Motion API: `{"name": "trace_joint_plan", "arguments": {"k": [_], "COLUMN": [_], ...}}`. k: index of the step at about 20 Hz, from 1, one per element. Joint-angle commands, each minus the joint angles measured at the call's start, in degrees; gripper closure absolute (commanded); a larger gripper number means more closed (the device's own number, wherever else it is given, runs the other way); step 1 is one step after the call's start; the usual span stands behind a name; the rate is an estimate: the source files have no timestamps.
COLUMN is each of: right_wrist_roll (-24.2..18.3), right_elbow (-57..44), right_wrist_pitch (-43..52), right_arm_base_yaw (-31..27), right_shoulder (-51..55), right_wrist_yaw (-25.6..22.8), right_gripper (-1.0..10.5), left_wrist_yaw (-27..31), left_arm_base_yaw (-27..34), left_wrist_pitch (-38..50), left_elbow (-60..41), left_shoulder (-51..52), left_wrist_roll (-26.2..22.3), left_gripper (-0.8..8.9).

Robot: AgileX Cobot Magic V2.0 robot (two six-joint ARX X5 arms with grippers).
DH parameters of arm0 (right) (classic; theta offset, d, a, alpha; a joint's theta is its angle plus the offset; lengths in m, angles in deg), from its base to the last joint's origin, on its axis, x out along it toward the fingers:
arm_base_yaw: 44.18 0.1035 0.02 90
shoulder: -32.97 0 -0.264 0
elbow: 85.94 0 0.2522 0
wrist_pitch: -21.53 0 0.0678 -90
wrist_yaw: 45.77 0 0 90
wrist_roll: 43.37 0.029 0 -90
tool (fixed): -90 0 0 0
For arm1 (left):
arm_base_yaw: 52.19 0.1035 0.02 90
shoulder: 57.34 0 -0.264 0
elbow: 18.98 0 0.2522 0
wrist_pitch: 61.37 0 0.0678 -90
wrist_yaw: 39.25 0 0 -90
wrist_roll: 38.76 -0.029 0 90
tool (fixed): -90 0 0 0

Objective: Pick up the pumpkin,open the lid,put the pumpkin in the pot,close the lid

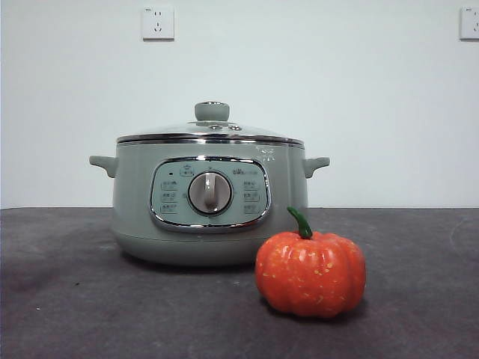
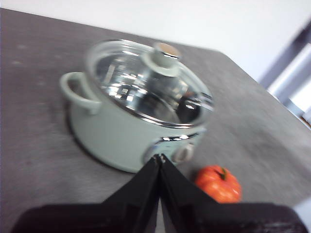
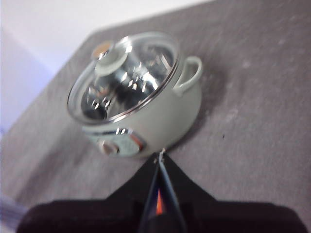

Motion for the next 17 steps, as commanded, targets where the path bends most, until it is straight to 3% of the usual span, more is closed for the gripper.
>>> {"name": "trace_joint_plan", "arguments": {"k": [1,8,12,16,17], "right_wrist_roll": [-8.24,-18.25,-18.88,-18.80,-18.80], "right_elbow": [7.17,19.65,21.97,21.97,21.97], "right_wrist_pitch": [-7.13,-24.41,-27.36,-27.50,-27.50], "right_arm_base_yaw": [0.17,0.77,2.49,3.10,3.10], "right_shoulder": [-4.61,-11.39,-11.85,-11.85,-11.85], "right_wrist_yaw": [1.27,2.69,2.43,2.43,2.45], "right_gripper": [9.6,9.6,9.6,9.4,8.9], "left_wrist_yaw": [-3.89,-9.42,-9.33,-8.85,-8.85], "left_arm_base_yaw": [0.17,0.13,0.02,0.00,0.00], "left_wrist_pitch": [-3.17,-15.80,-22.01,-22.34,-22.36], "left_elbow": [4.39,15.21,19.15,19.89,19.89], "left_shoulder": [-3.85,-11.52,-13.09,-13.20,-13.25], "left_wrist_roll": [-6.32,-14.56,-18.01,-18.10,-17.64], "left_gripper": [8.22,8.22,8.22,8.11,7.51]}}
